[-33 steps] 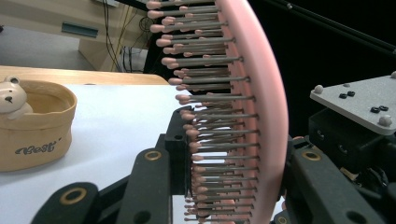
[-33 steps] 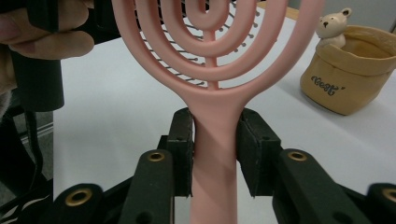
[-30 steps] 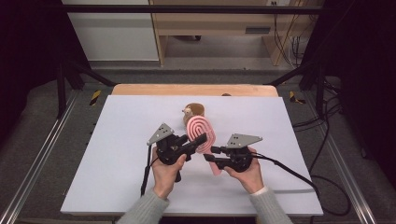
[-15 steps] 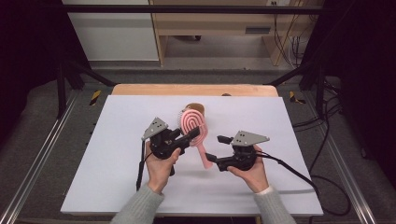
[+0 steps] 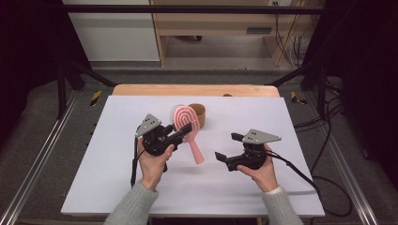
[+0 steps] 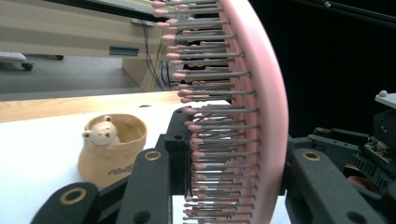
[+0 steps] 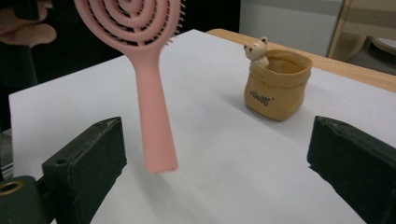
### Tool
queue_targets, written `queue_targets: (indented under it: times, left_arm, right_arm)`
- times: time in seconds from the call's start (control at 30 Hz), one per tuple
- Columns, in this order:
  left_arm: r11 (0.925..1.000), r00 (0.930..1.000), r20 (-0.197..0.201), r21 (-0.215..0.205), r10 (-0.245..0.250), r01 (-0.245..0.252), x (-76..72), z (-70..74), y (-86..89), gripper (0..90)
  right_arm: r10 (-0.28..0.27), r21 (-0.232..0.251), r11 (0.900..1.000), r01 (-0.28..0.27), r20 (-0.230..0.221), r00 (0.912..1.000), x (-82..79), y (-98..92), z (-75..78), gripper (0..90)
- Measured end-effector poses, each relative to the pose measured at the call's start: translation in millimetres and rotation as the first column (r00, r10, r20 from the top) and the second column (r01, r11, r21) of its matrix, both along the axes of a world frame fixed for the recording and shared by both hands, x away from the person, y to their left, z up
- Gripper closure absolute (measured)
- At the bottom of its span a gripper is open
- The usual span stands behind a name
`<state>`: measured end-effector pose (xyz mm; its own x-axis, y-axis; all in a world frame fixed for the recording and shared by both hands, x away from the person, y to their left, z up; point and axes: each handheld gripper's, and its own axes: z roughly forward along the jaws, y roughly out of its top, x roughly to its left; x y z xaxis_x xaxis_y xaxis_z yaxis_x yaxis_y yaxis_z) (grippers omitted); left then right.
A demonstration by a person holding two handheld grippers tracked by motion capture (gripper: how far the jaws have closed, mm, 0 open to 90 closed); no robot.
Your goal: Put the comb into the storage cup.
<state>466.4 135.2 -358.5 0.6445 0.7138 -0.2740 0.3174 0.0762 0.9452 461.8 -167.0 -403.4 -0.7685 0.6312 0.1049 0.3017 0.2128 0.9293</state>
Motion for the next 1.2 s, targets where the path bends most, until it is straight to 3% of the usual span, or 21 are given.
queue_targets:
  times: [0.27, 0.6, 1.2]
  left_arm:
    - [0.9996, 0.9996, 0.009, 0.012, 0.026, -0.026, 1.3, 6.4, 16.1, 62.6]
    - [0.9982, 0.9986, 0.022, 0.036, 0.048, -0.048, 5.1, 14.4, 30.1, 62.6]
    - [0.9973, 0.9979, 0.03, 0.044, 0.057, -0.058, 16.8, 26.1, 30.9, 62.6]
  right_arm:
    - [-0.04, -0.01, 0.999, 0.04, -0.039, 0.9984, 4.3, -14.1, -5.7, 0.7]
    - [-0.035, -0.005, 0.999, 0.035, -0.027, 0.999, 7.1, -38.7, -16.0, 0.5]
    - [-0.068, -0.042, 0.997, 0.066, -0.063, 0.9956, 7.8, -66.2, -34.9, 0.5]
